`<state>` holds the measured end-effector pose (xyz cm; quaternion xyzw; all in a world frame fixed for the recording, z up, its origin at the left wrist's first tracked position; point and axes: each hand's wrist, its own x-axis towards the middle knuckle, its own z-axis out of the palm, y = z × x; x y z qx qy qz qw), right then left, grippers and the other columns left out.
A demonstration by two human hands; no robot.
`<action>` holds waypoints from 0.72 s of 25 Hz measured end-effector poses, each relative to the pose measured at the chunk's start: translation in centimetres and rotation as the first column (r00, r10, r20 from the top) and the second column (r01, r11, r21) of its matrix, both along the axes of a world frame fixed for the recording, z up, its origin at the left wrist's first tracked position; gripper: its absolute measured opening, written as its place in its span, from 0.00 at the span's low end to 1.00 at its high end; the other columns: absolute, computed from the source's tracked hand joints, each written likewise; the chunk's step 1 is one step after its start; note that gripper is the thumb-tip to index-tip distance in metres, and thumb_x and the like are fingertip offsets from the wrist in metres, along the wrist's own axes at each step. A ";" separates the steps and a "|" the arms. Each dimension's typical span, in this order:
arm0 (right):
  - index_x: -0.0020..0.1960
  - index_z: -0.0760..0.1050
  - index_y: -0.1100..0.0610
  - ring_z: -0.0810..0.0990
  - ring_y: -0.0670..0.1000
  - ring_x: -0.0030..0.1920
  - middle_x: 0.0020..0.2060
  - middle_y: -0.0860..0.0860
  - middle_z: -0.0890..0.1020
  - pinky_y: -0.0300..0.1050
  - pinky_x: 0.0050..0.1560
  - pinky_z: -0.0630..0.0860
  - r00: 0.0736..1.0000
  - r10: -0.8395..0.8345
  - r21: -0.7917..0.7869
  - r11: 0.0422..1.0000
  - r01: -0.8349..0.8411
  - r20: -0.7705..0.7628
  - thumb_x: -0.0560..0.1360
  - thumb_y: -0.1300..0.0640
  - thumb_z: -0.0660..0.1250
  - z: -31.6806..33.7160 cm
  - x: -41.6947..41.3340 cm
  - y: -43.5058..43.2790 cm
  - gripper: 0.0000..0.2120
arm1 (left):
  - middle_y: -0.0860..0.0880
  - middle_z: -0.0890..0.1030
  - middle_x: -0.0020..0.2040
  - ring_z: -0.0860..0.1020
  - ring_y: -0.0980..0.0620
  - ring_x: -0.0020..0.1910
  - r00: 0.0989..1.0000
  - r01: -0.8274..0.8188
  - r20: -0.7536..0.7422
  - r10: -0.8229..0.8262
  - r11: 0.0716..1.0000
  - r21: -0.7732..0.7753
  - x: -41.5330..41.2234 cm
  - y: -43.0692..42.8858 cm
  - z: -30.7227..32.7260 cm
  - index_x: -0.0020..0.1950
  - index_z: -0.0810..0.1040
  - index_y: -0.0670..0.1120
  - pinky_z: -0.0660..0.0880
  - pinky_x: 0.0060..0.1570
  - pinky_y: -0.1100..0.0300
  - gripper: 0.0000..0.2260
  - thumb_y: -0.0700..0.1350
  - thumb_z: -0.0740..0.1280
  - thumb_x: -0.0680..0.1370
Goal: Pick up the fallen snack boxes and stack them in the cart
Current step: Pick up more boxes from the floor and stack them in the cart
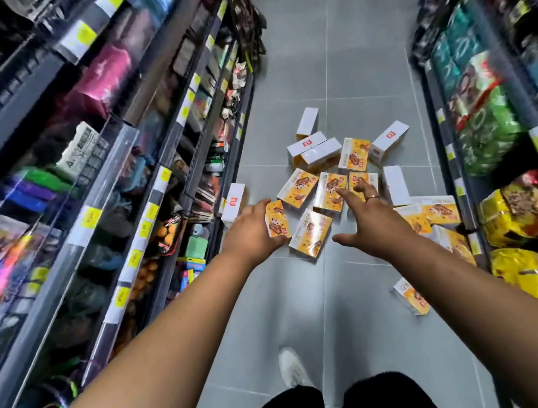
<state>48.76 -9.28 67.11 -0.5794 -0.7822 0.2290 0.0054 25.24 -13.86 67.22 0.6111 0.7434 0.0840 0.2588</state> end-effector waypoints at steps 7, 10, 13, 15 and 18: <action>0.76 0.56 0.47 0.68 0.60 0.68 0.74 0.54 0.58 0.57 0.61 0.73 0.998 -0.062 -0.124 0.991 0.059 -0.016 0.68 0.41 0.74 -10.8 0.8 11.5 0.44 | 0.44 0.68 0.69 0.70 0.43 0.66 0.989 -0.135 0.040 0.140 0.984 -0.115 1.0 11.1 -11.1 0.76 0.59 0.50 0.69 0.62 0.52 0.37 0.52 0.74 0.72; 0.75 0.57 0.45 0.69 0.61 0.68 0.73 0.54 0.60 0.61 0.63 0.72 0.999 -0.034 -0.145 0.989 0.033 -0.004 0.68 0.41 0.75 -16.9 1.6 15.1 0.42 | 0.45 0.69 0.68 0.72 0.43 0.65 0.974 -0.201 0.074 0.215 0.967 -0.157 2.3 14.6 -17.5 0.76 0.61 0.51 0.71 0.63 0.49 0.37 0.52 0.74 0.71; 0.75 0.57 0.42 0.69 0.62 0.68 0.72 0.56 0.63 0.61 0.62 0.72 0.999 0.026 -0.154 0.988 -0.022 0.028 0.67 0.41 0.75 -23.3 2.0 18.1 0.42 | 0.44 0.69 0.68 0.73 0.43 0.64 0.960 -0.249 0.082 0.268 0.950 -0.189 2.8 16.6 -24.6 0.76 0.61 0.49 0.71 0.63 0.51 0.37 0.52 0.75 0.71; 0.75 0.56 0.42 0.71 0.62 0.65 0.70 0.57 0.65 0.59 0.60 0.74 0.999 0.040 -0.184 0.982 -0.035 0.023 0.66 0.40 0.76 -28.5 2.0 19.7 0.44 | 0.44 0.68 0.68 0.72 0.43 0.65 0.957 -0.255 0.085 0.277 0.944 -0.210 2.7 17.8 -30.0 0.76 0.62 0.50 0.70 0.63 0.52 0.37 0.53 0.75 0.71; 0.74 0.54 0.43 0.71 0.62 0.66 0.70 0.56 0.64 0.61 0.62 0.72 0.999 0.013 -0.198 0.980 -0.003 0.050 0.66 0.38 0.75 -37.0 1.5 22.0 0.44 | 0.45 0.68 0.69 0.73 0.46 0.64 0.938 -0.304 0.104 0.331 0.928 -0.215 1.9 19.8 -38.3 0.76 0.61 0.50 0.71 0.63 0.53 0.37 0.54 0.75 0.71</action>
